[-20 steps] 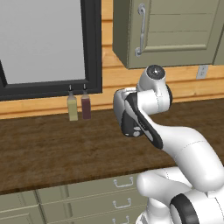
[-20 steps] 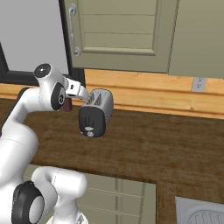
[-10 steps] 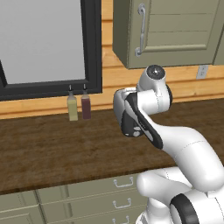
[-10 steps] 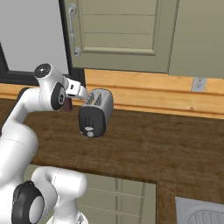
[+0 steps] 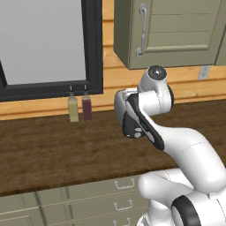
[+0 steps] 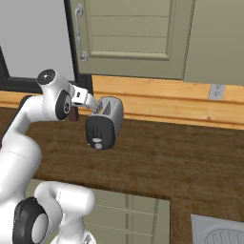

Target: Start the toaster. Once the lever pops up, take the bread to the plate on the dining counter.

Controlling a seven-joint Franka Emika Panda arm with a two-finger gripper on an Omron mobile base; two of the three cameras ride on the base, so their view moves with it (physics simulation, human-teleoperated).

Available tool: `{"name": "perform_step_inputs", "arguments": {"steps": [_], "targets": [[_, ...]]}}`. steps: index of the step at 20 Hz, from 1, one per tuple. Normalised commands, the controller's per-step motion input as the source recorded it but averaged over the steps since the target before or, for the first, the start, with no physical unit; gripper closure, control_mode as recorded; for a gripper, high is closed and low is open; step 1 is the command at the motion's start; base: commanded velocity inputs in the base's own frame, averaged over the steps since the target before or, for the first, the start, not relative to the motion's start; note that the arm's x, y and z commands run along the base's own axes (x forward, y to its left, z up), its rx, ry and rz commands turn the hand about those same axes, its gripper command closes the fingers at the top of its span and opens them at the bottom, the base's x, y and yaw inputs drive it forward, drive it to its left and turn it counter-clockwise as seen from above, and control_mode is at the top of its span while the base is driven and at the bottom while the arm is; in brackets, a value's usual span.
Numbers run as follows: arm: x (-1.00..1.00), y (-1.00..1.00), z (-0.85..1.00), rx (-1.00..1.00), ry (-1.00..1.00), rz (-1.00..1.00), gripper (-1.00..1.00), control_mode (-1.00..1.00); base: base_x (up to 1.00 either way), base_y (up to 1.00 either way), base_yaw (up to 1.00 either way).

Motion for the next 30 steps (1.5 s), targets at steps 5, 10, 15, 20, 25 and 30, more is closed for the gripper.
{"name": "perform_step_inputs", "arguments": {"steps": [5, 10, 15, 20, 25, 30], "targets": [[0.00, 0.00, 0.00, 0.00, 0.00, 0.00, -1.00, -1.00, 0.00, 0.00, 0.00], [0.00, 0.00, 0.00, 0.00, 0.00, 0.00, -1.00, -1.00, 0.00, 0.00, 0.00], [0.00, 0.00, 0.00, 0.00, 0.00, 0.00, -1.00, -1.00, 0.00, 0.00, 0.00], [0.00, 0.00, 0.00, 0.00, 0.00, 0.00, -1.00, -1.00, 0.00, 0.00, 0.00], [0.00, 0.00, 0.00, 0.00, 0.00, 0.00, -1.00, -1.00, 0.00, 0.00, 0.00], [0.00, 0.00, 0.00, 0.00, 0.00, 0.00, -1.00, -1.00, 0.00, 0.00, 0.00]]}}
